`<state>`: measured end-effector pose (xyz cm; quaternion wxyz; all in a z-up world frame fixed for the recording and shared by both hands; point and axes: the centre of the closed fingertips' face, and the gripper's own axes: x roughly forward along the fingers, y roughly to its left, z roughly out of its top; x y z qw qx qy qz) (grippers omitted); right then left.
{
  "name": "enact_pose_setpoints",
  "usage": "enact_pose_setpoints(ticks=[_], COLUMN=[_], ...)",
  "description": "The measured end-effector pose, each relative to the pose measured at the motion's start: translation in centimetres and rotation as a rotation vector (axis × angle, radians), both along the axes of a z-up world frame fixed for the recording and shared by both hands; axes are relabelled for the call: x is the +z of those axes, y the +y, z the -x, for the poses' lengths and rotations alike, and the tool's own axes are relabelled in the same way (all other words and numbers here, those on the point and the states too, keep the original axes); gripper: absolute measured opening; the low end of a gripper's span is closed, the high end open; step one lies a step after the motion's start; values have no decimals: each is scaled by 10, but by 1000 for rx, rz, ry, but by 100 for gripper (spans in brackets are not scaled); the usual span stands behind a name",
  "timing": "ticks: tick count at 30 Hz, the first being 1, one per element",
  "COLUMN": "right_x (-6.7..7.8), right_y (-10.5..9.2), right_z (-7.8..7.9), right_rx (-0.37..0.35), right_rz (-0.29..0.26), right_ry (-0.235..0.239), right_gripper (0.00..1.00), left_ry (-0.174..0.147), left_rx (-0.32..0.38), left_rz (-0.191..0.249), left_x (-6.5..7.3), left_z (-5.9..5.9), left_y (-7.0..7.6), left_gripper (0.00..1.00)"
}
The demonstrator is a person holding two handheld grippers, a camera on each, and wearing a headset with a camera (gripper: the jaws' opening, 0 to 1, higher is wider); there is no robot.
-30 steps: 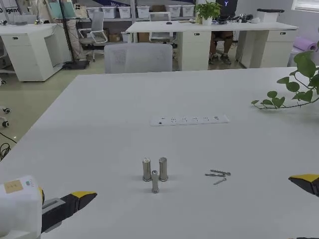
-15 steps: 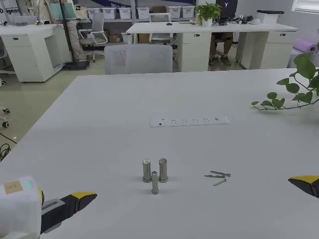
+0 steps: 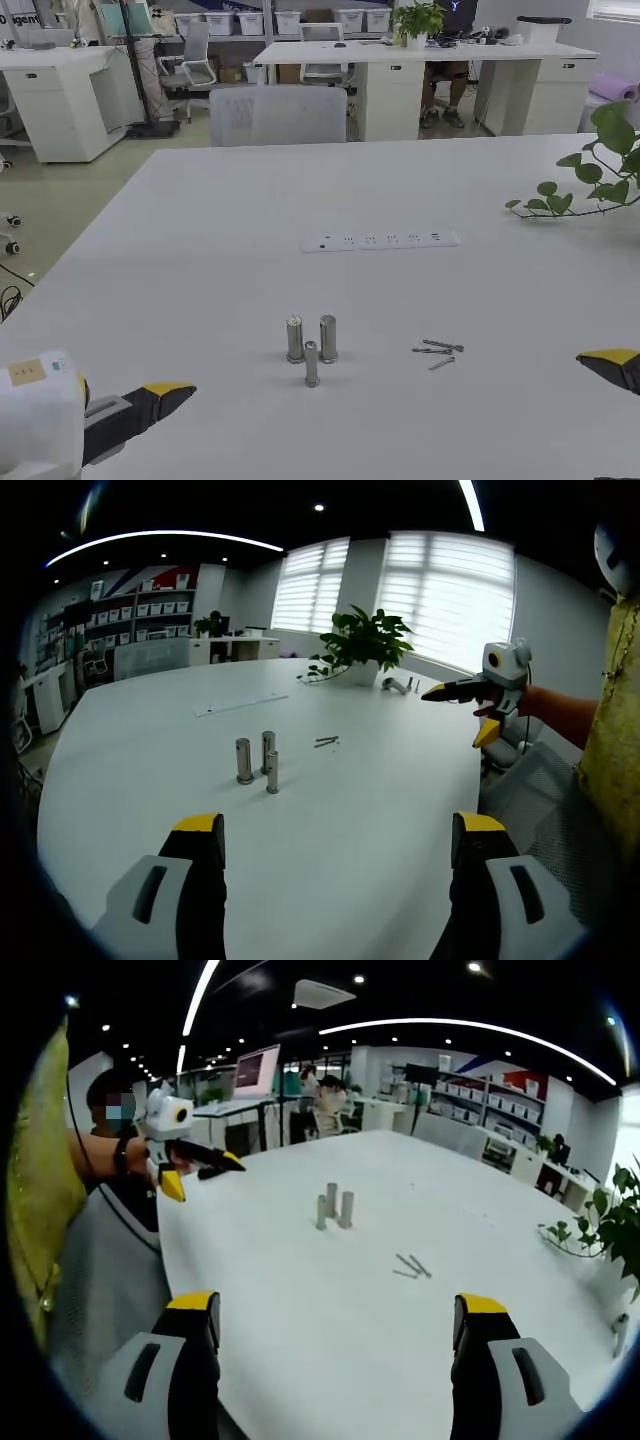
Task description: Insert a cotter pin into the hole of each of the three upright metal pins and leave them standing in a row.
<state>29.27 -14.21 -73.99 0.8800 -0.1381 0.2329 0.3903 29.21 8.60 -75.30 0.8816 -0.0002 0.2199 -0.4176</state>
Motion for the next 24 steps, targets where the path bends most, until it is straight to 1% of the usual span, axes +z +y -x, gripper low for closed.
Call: enact_pose_setpoints(ticks=[16,24], right_x=[-1,3], right_y=[2,3], right_z=[2,-2], right_rx=[6,7], right_rz=[-1,-11], right_ry=[6,-5], right_gripper=[98,97], left_ry=[-2,-2], left_rx=[-3,-13], left_rz=[3,2], left_x=[1,1], left_z=[0,-3], left_y=[-2,-6], left_gripper=[93,93])
